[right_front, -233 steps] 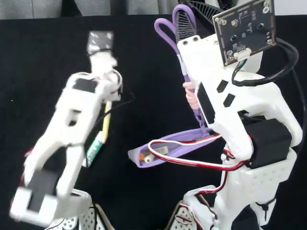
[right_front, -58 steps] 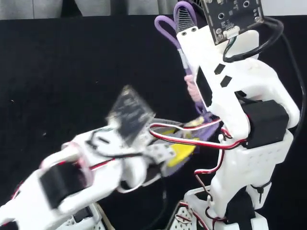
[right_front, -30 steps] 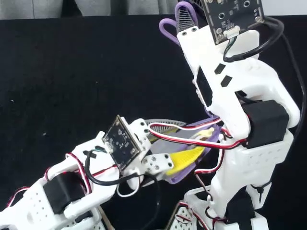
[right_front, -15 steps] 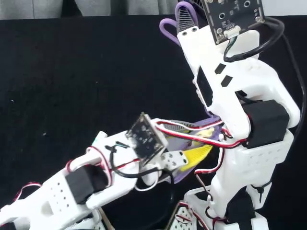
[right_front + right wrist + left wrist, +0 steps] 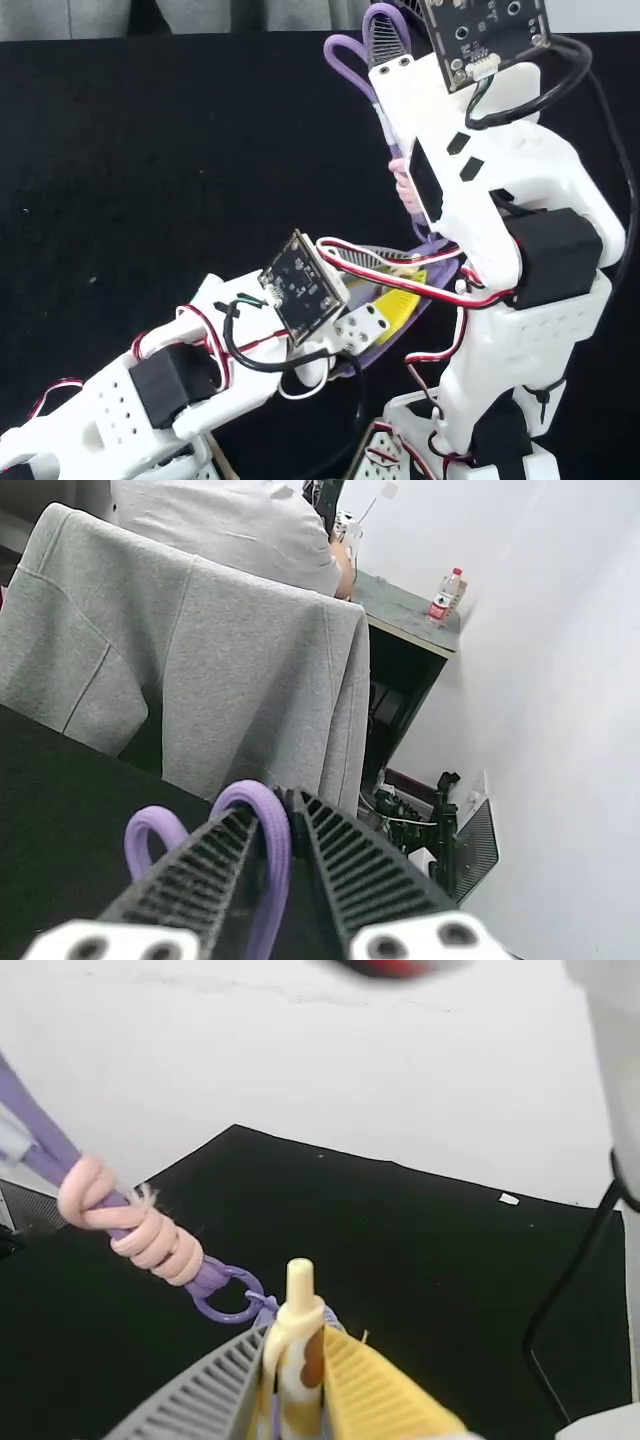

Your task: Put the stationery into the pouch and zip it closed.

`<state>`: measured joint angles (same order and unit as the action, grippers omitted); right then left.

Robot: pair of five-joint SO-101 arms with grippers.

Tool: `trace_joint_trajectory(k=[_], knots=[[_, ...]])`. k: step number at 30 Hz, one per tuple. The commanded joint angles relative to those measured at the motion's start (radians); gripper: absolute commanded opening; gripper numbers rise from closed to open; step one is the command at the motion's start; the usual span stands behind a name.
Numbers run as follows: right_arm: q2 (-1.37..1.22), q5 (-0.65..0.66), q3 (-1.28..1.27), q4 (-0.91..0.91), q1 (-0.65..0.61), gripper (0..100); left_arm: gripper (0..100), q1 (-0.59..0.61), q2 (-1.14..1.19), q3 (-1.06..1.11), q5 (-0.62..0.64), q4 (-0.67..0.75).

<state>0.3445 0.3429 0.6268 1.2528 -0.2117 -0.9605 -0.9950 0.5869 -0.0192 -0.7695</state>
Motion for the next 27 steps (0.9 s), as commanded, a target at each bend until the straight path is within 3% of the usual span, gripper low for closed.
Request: trace_joint_trajectory(k=[1,9,15,22,27], knots=[[-0.002,0.006,0.022,-0.028,0.008,1.1,4,-0.015,-0.021,-0.062,0.0,-0.003],[-0.002,0.006,0.022,-0.028,0.008,1.1,3,-0.024,-0.021,-0.151,0.002,-0.04],[-0.002,0.006,0.021,-0.032,0.008,1.1,3,-0.166,-0.023,-0.237,-0.003,-0.087],[-0.002,0.005,0.019,-0.037,0.009,1.1,3,-0.179,-0.018,-0.153,-0.009,-0.091],[-0.002,0.0,0.019,-0.038,0.008,1.1,3,-0.189,-0.026,-0.047,-0.092,-0.051]])
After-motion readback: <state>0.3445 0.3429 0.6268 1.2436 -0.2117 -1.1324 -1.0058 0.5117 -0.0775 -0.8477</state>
